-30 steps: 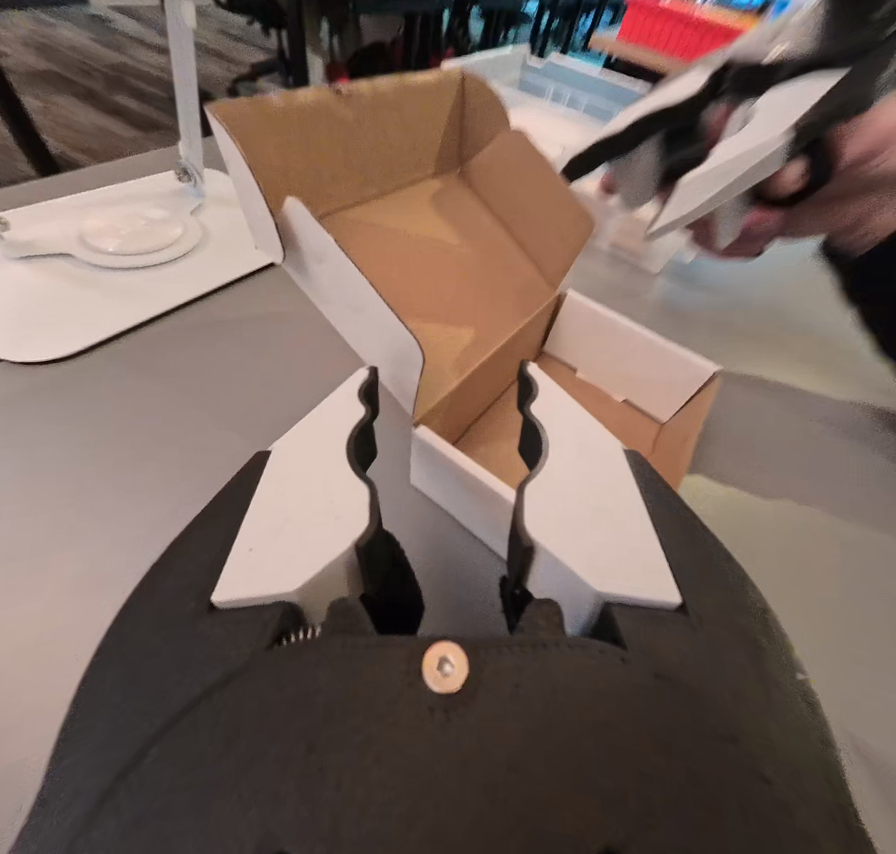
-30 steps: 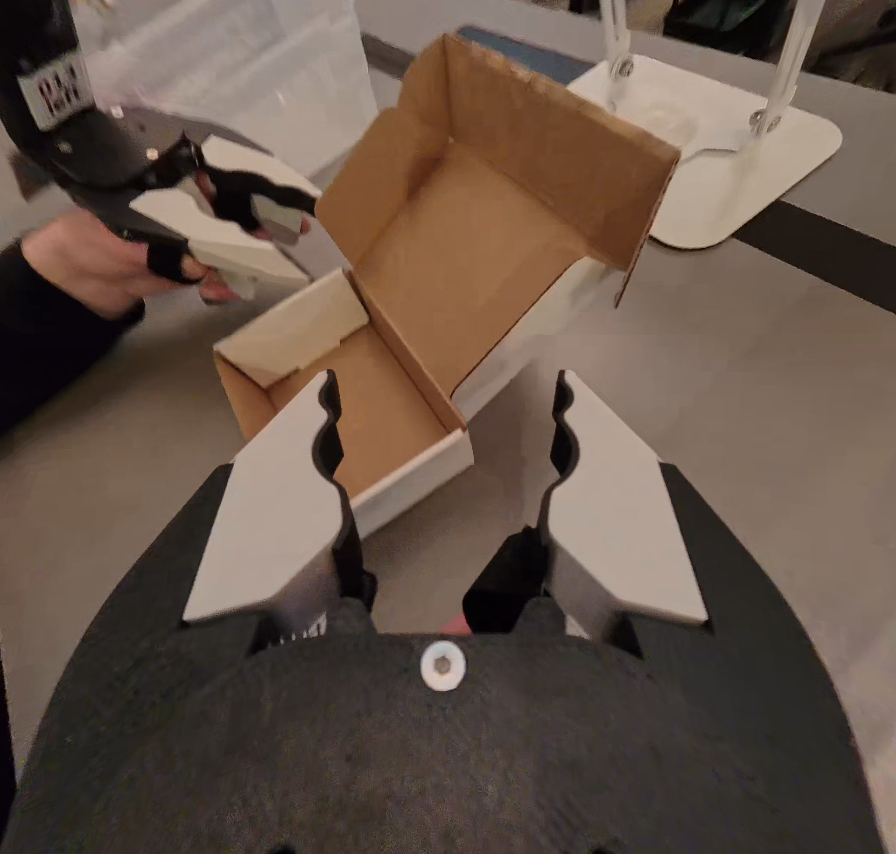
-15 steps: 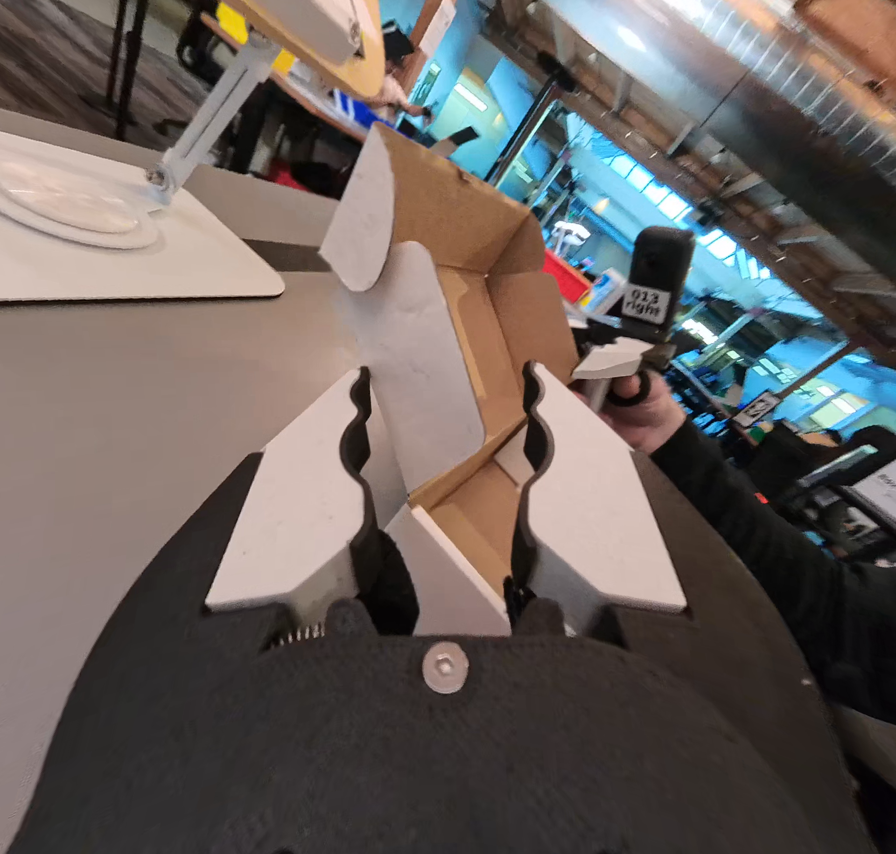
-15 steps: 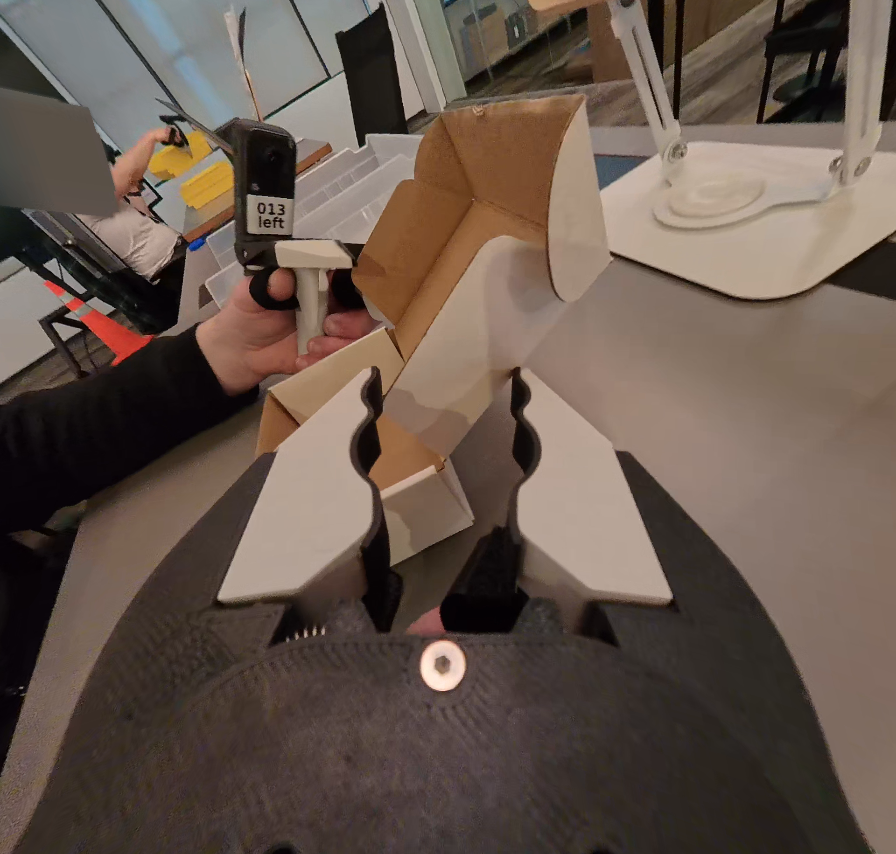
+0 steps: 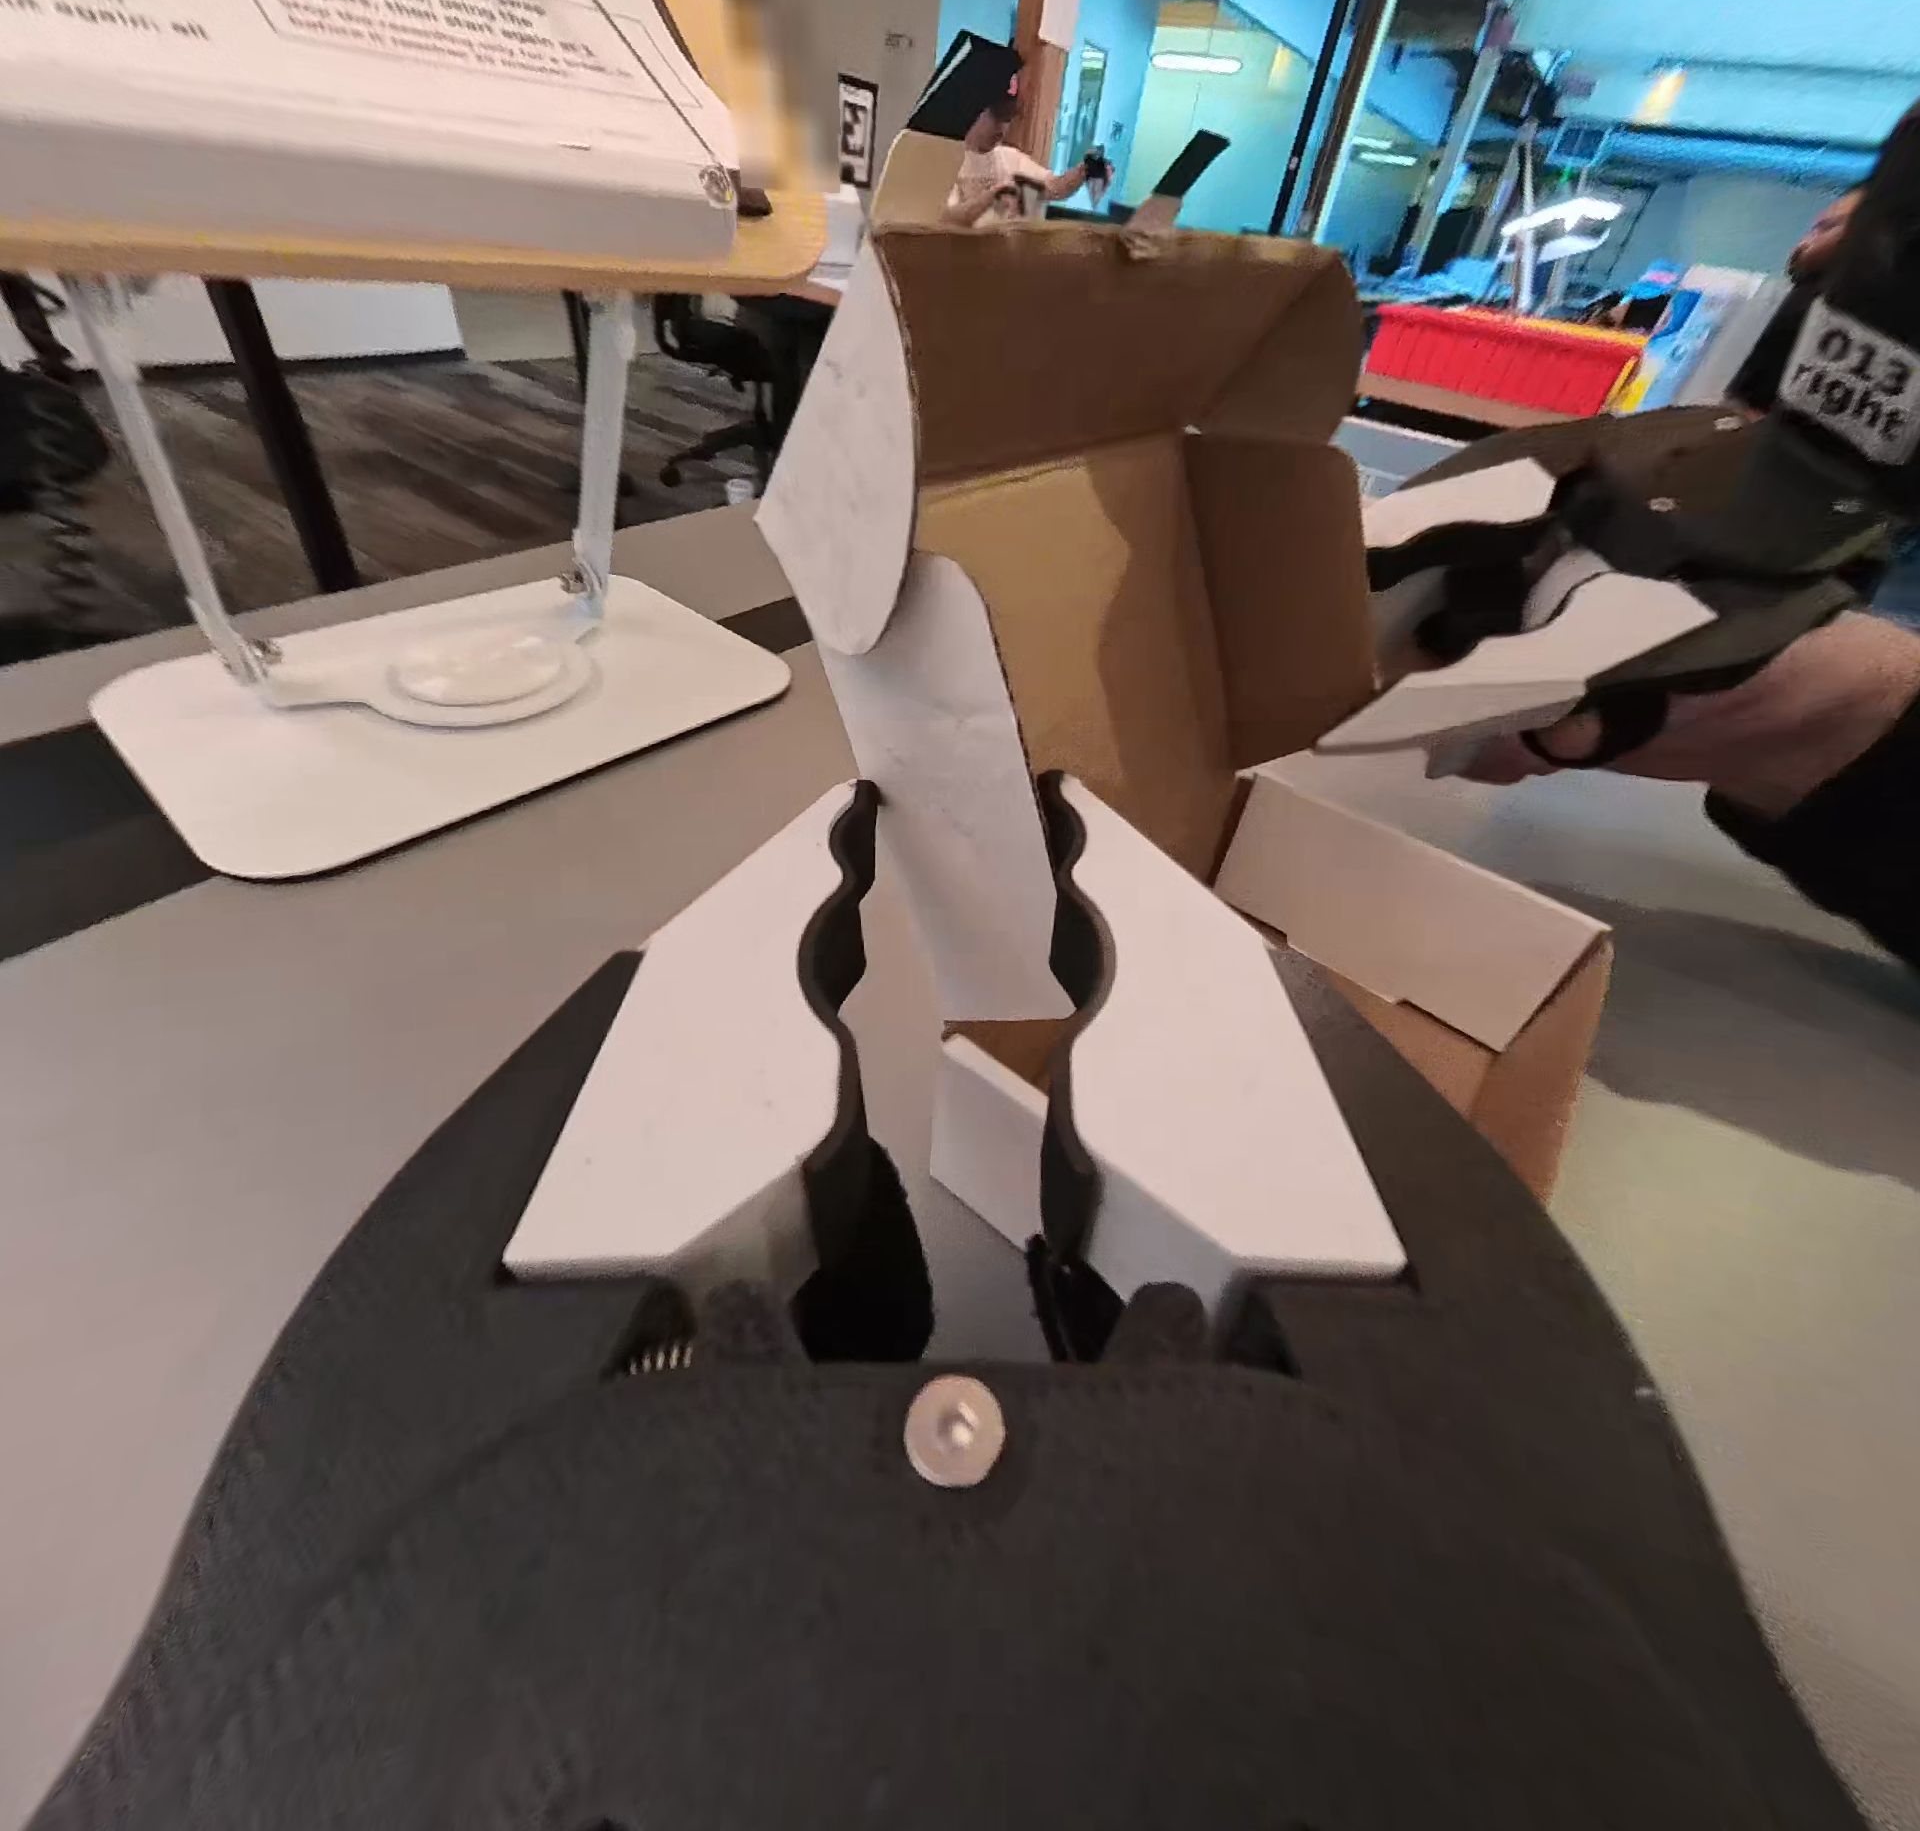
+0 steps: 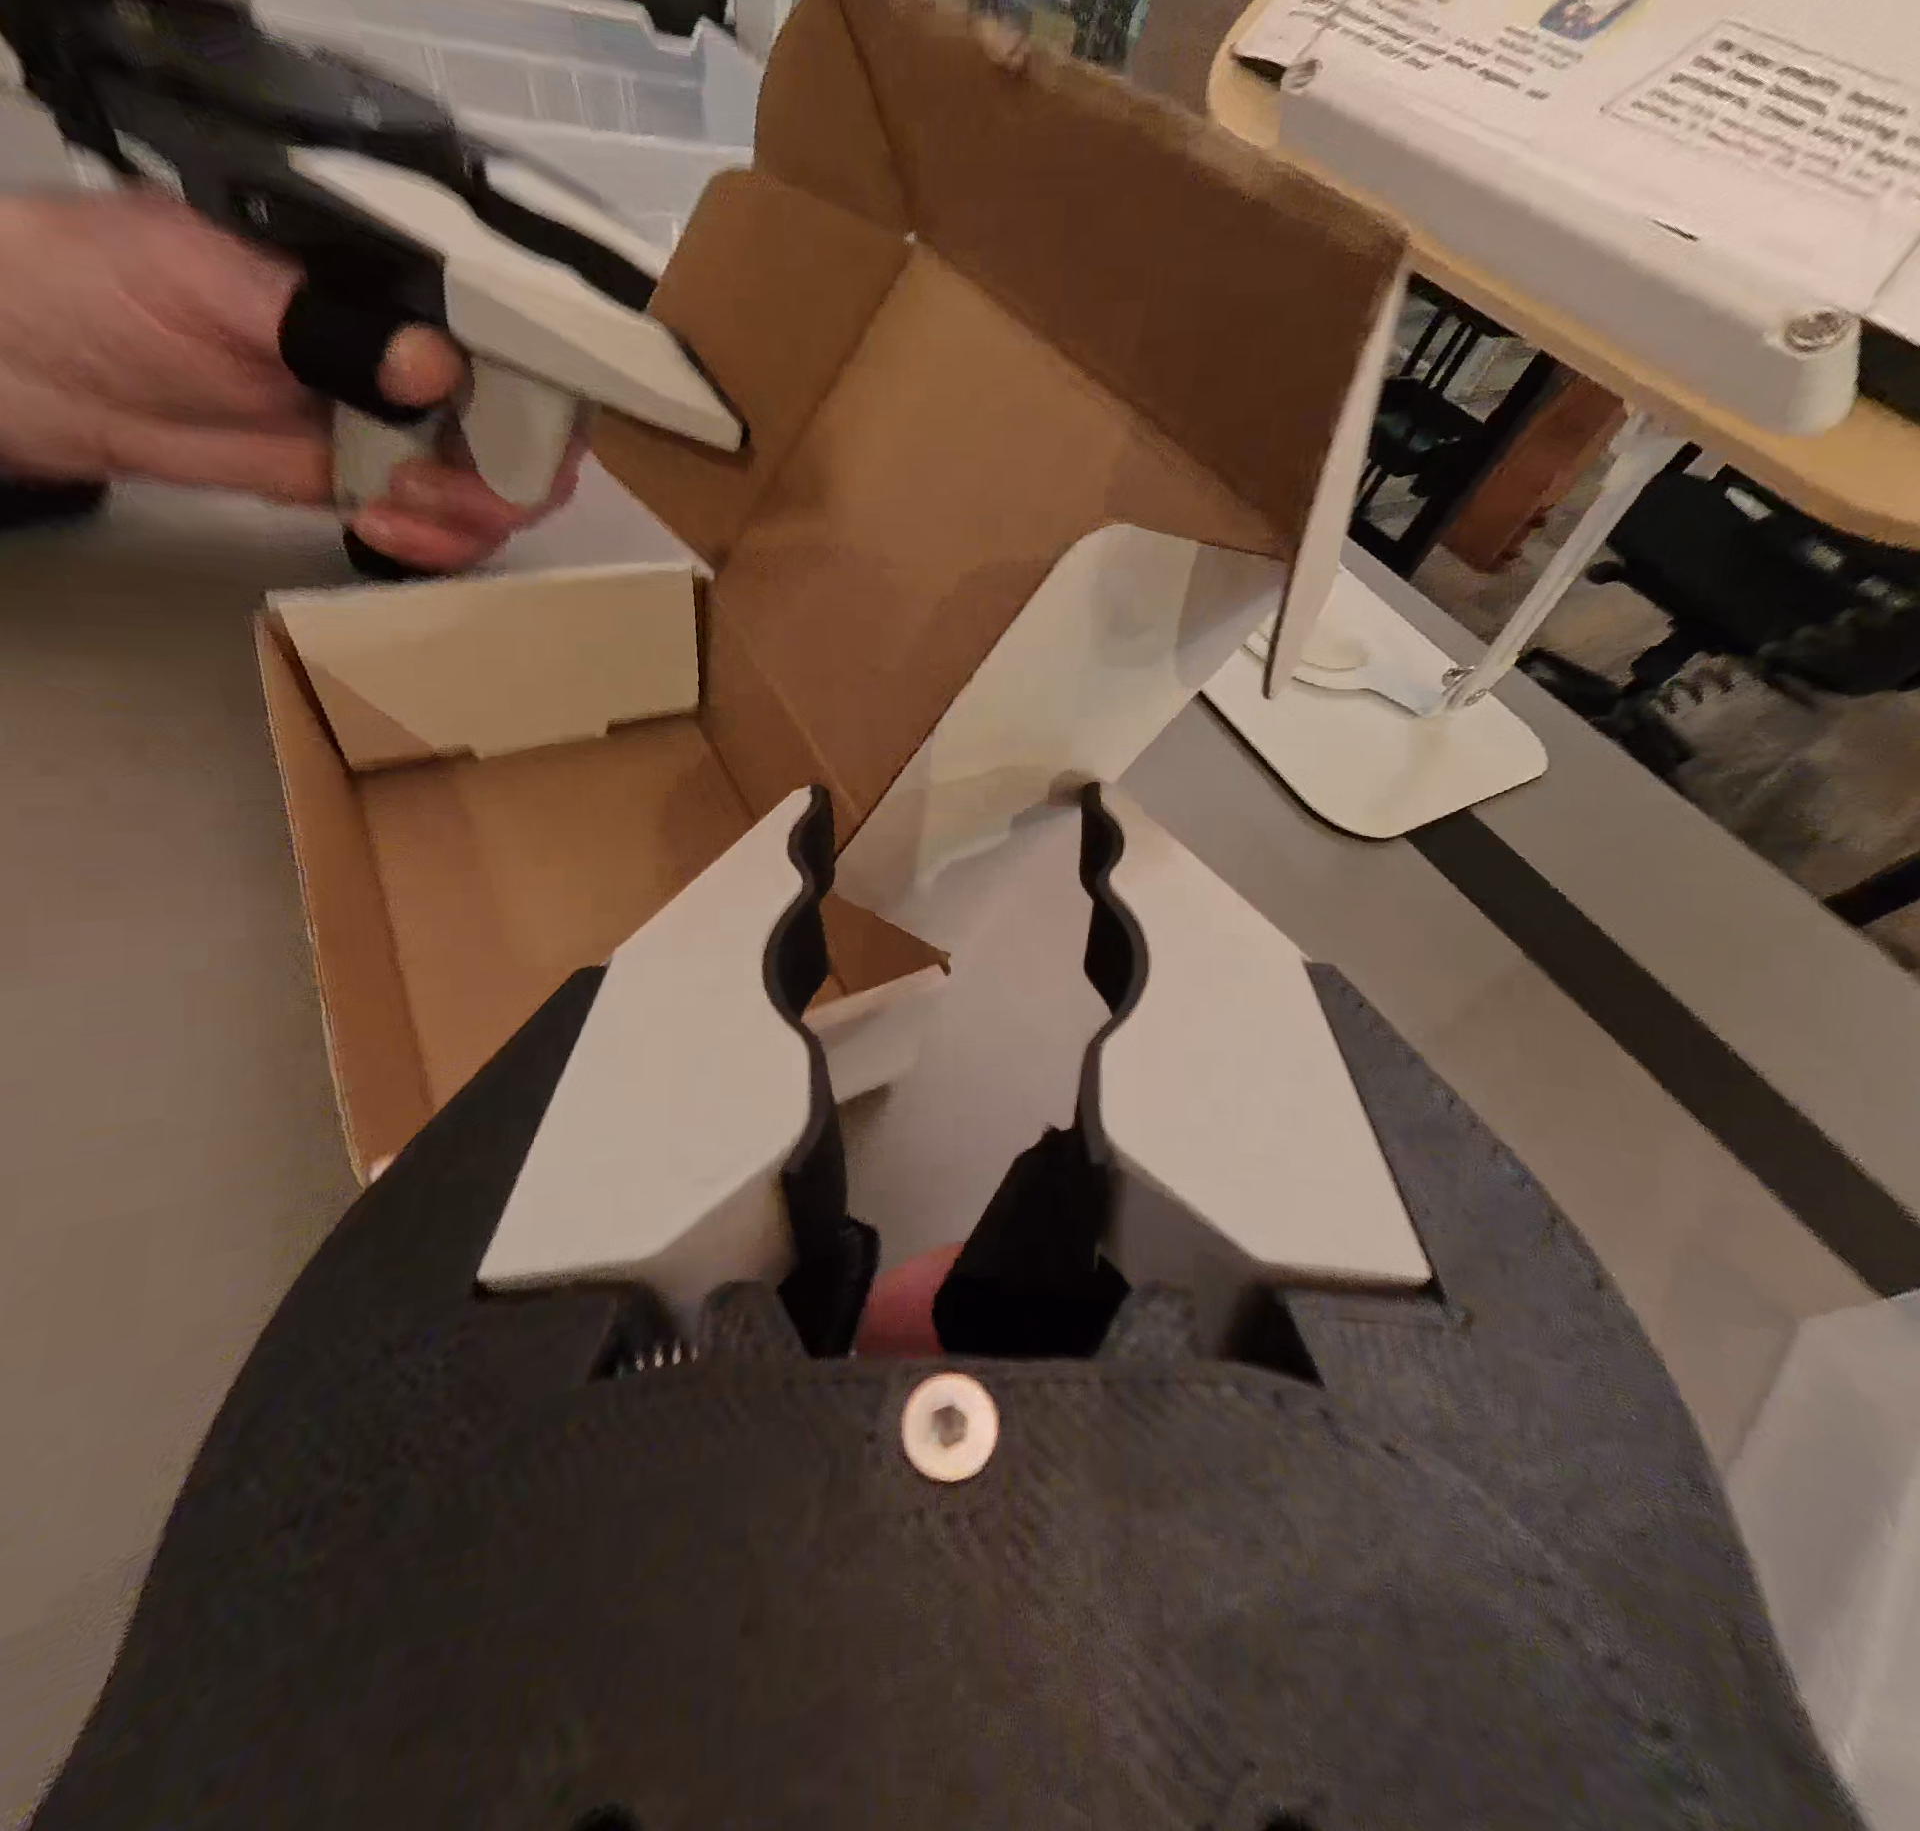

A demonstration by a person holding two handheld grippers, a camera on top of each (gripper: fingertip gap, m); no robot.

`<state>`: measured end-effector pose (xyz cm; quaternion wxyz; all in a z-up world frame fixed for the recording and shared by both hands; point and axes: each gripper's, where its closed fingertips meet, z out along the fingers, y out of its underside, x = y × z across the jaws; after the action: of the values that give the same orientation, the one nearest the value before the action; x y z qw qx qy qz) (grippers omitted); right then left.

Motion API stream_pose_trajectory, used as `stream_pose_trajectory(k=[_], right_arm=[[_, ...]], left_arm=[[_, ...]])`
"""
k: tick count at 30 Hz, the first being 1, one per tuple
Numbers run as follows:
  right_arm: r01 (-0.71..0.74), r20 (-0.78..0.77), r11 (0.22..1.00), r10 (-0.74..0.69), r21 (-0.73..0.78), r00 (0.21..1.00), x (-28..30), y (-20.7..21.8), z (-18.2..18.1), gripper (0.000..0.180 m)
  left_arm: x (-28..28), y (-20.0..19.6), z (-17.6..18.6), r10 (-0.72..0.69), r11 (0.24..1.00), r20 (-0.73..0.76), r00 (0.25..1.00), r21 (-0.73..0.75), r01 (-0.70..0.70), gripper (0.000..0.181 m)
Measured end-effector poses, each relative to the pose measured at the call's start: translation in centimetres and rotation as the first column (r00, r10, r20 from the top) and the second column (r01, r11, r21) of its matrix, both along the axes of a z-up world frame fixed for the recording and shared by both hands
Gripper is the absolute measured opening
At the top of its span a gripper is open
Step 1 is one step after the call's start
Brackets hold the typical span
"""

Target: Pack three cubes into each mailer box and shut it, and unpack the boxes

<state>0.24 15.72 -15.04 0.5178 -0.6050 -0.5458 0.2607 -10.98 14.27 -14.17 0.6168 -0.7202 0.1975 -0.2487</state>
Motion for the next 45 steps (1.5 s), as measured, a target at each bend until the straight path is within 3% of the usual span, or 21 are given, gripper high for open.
stream_pose_trajectory(k=[6, 10, 13, 30, 35, 40, 45], right_arm=[[0.017, 0.070, 0.982, -0.030, 0.189, 0.997, 0.2, -0.9, -0.5, 0.046], [0.005, 0.176, 0.931, -0.075, 0.366, 0.982, 0.5, -1.2, -0.9, 0.045], [-0.039, 0.223, 0.912, -0.058, 0.408, 0.973, 1.0, -2.1, -1.2, 0.039], [-0.148, 0.257, 0.976, 0.103, 0.159, 0.961, 2.0, -6.4, -2.8, 0.038], [-0.169, 0.286, 0.983, 0.143, 0.070, 0.947, 2.6, -7.3, -3.1, 0.036], [-0.208, 0.255, 0.977, 0.214, -0.053, 0.943, 3.2, -8.2, -3.0, 0.054], [-0.231, 0.254, 0.970, 0.243, -0.077, 0.936, 3.9, -8.8, -2.6, 0.074]], left_arm=[[0.2, -0.7, -0.1, 0.110, 0.984, -0.205, 0.973, 0.158, -0.078, 0.031], [0.5, -2.3, -0.2, 0.128, 0.971, -0.297, 0.946, 0.232, -0.058, 0.033], [0.7, -3.4, -0.7, 0.115, 0.971, -0.358, 0.927, 0.238, -0.028, 0.033], [1.5, -6.5, -2.5, -0.005, 0.985, -0.454, 0.891, 0.152, 0.083, 0.042], [2.3, -7.6, -3.7, -0.107, 0.982, -0.484, 0.869, 0.086, 0.169, 0.054], [2.7, -8.5, -4.4, -0.188, 0.972, -0.500, 0.845, 0.029, 0.233, 0.048], [2.8, -8.8, -4.4, -0.214, 0.968, -0.491, 0.844, 0.010, 0.251, 0.063]])
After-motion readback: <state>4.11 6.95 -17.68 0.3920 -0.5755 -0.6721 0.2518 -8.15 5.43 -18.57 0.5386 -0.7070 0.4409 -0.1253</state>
